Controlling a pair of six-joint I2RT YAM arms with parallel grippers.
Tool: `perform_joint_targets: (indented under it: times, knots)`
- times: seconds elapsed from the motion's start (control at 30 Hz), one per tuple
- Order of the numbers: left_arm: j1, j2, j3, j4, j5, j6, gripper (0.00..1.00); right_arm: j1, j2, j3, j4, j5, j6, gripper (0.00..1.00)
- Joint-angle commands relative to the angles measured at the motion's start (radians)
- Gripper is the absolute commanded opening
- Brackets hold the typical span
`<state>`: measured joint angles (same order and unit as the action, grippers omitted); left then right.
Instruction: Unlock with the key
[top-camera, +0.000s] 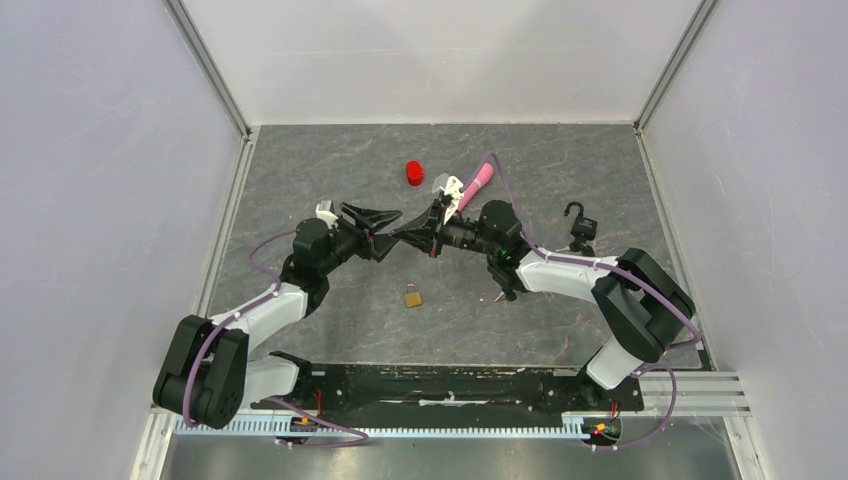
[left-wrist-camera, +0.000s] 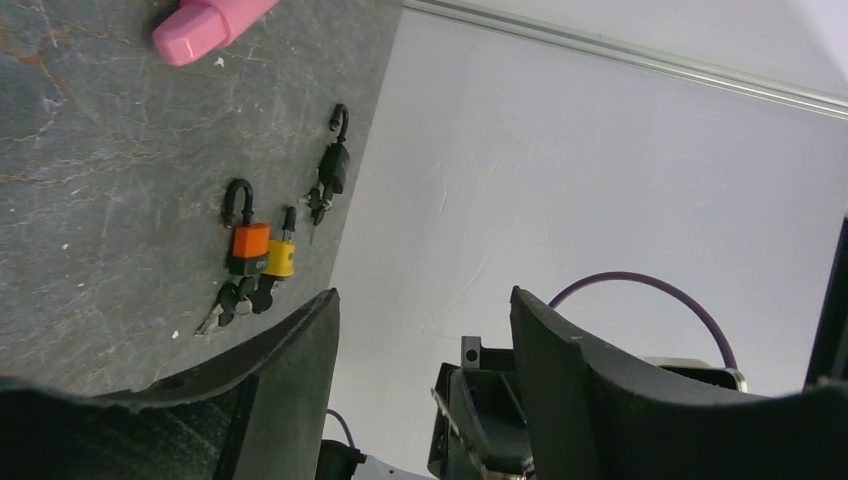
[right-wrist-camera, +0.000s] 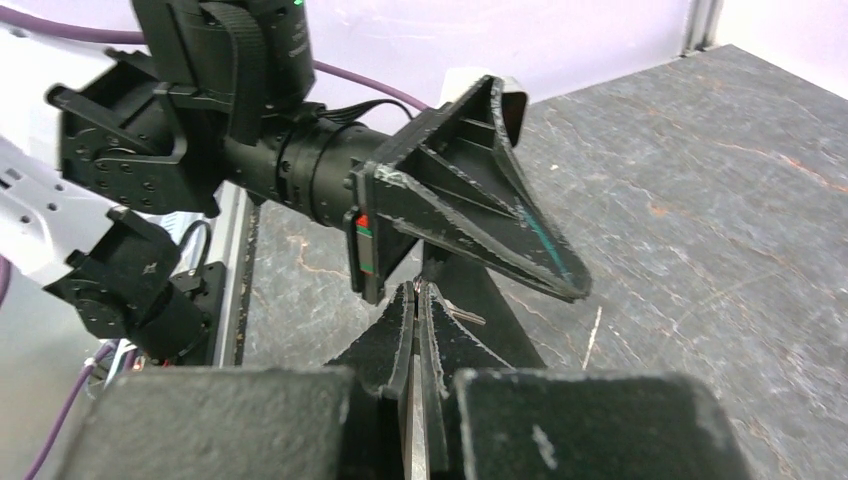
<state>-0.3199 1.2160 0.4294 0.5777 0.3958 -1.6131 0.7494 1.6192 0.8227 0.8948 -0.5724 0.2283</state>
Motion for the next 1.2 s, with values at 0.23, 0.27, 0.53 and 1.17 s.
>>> perform_joint_targets:
  times: [0.23, 0.27, 0.53, 1.17]
  knots:
    - [0.002, -0.031, 0.038, 0.078, 0.029, -0.065, 0.46, 0.008, 0.017, 0.003, 0.101, -0.084, -0.001, 0.00]
    - [0.003, -0.035, 0.039, 0.077, 0.028, -0.064, 0.42, 0.008, 0.018, 0.003, 0.100, -0.088, -0.002, 0.00]
    - [0.003, -0.062, 0.040, 0.055, 0.015, -0.045, 0.12, 0.008, 0.027, 0.005, 0.093, -0.107, -0.013, 0.00]
    - [0.003, -0.108, 0.044, -0.083, 0.002, 0.033, 0.68, 0.008, -0.031, 0.007, 0.064, -0.109, -0.122, 0.00]
